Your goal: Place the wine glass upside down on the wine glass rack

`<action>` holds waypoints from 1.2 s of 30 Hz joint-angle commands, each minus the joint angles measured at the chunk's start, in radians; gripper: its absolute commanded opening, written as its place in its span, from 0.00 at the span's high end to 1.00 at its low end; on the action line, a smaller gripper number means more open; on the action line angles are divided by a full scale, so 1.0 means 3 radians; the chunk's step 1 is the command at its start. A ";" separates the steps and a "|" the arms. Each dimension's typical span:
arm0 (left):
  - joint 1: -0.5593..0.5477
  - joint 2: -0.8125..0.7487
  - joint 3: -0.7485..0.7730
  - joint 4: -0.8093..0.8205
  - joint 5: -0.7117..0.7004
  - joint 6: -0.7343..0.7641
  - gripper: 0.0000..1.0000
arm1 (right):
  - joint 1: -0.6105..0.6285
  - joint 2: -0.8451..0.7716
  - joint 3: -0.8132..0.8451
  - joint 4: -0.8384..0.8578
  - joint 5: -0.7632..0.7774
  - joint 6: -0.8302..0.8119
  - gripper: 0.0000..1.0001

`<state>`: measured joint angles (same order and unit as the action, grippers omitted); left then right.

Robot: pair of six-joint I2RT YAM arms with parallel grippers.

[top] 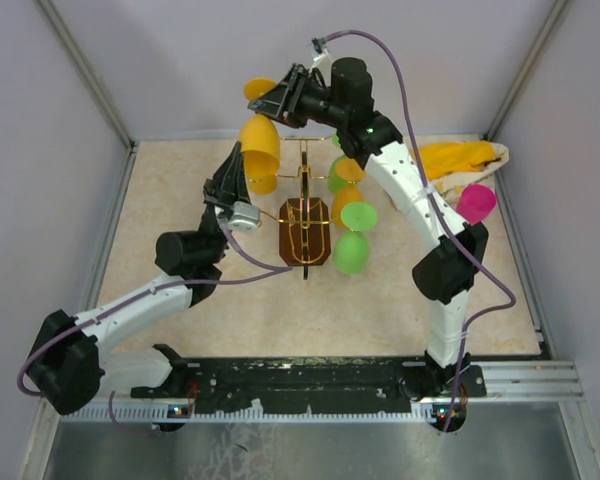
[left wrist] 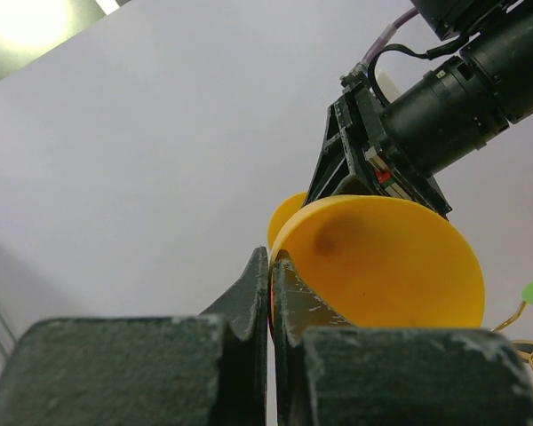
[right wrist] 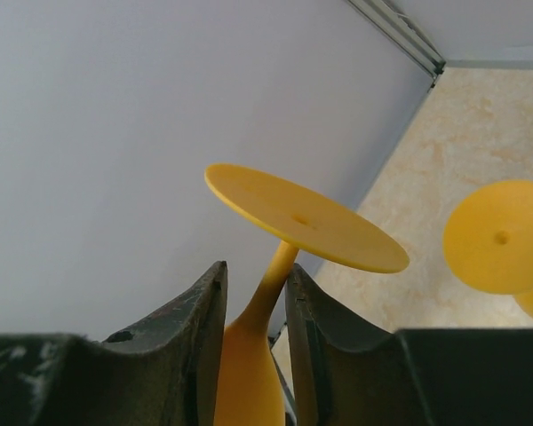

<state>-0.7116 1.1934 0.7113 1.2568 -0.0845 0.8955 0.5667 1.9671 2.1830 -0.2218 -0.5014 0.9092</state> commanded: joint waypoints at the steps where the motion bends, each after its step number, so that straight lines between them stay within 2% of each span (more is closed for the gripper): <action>1: -0.0026 0.0013 0.0012 0.0167 0.0140 -0.0013 1.00 | 0.0022 0.0020 0.0197 -0.0022 -0.0146 -0.0073 0.72; 6: -0.0026 0.0055 0.0021 0.0175 0.0091 -0.0010 1.00 | 0.0019 0.0015 0.0252 -0.0080 -0.0139 -0.0149 0.88; 10: -0.0034 0.0062 0.0042 0.0111 0.0071 -0.0024 1.00 | 0.0018 0.0006 0.0275 -0.0094 -0.0120 -0.0183 0.91; 12: -0.0045 0.0053 0.0056 0.0021 0.0079 -0.0051 1.00 | 0.0018 0.0003 0.0285 -0.0082 -0.0109 -0.0189 0.91; 15: -0.0076 0.0072 0.0055 -0.0012 0.0069 -0.0089 1.00 | 0.0019 0.0015 0.0326 -0.0079 -0.0107 -0.0183 0.82; 18: -0.0104 0.0120 0.0071 0.0010 0.0031 -0.0091 1.00 | 0.0018 0.0026 0.0344 -0.0102 -0.0138 -0.0179 0.78; 30: -0.0163 0.0424 0.0153 0.0259 -0.0144 0.0026 1.00 | 0.0018 -0.0093 0.0210 -0.0145 -0.0108 -0.0205 0.73; 32: -0.0176 0.0450 0.0153 0.0273 -0.0155 0.0034 1.00 | 0.0018 -0.0097 0.0213 -0.0145 -0.0108 -0.0210 0.76; 36: -0.0189 0.0448 0.0144 0.0271 -0.0179 0.0063 1.00 | 0.0018 -0.0091 0.0221 -0.0131 -0.0112 -0.0214 0.90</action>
<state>-0.7582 1.3125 0.7273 1.3521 -0.1291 0.9257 0.5457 1.9747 2.2269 -0.2947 -0.4431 0.8696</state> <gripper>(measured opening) 0.012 0.173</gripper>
